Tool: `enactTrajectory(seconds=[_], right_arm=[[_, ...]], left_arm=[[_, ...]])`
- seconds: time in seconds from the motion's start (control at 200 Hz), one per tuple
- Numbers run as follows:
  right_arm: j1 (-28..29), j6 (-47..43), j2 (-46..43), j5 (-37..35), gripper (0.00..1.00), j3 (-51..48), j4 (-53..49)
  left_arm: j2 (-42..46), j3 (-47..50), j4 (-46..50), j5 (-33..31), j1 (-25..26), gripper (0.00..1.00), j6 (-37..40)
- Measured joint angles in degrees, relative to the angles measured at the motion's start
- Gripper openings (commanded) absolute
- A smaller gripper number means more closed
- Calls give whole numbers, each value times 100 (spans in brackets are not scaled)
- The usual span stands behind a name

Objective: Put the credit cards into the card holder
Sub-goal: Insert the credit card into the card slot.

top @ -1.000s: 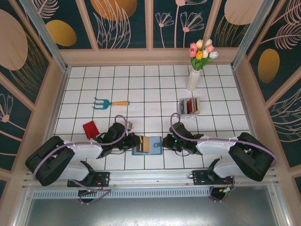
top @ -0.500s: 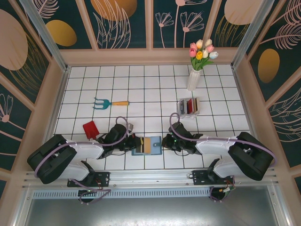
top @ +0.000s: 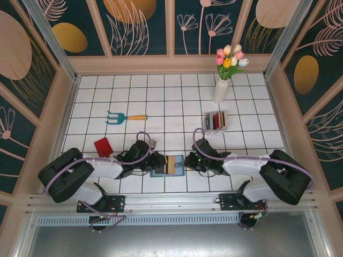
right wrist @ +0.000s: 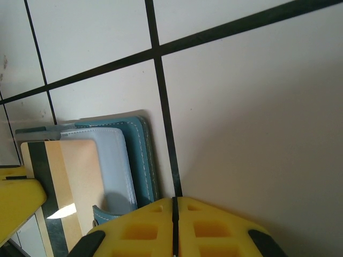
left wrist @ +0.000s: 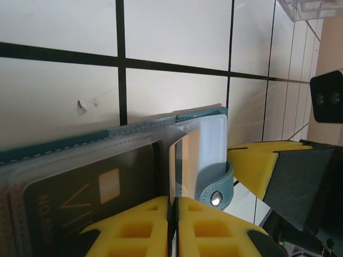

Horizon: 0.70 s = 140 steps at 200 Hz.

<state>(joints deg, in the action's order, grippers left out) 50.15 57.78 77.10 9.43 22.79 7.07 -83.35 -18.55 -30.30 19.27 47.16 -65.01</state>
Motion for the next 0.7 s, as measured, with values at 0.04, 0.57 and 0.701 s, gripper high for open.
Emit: enactTrajectory(seconds=[0.04, 0.57, 0.701], right_arm=[[0, 0, 0, 0, 10, 0, 2], [9, 24, 11, -2, 10, 0, 17], [11, 44, 9, -20, 10, 0, 9]], left_arm=[[-9, -15, 0, -68, 68, 12, -35], [-549, -463, -105, -697, 623, 18, -540], [-531, -533, -2, -767, 667, 25, -533]])
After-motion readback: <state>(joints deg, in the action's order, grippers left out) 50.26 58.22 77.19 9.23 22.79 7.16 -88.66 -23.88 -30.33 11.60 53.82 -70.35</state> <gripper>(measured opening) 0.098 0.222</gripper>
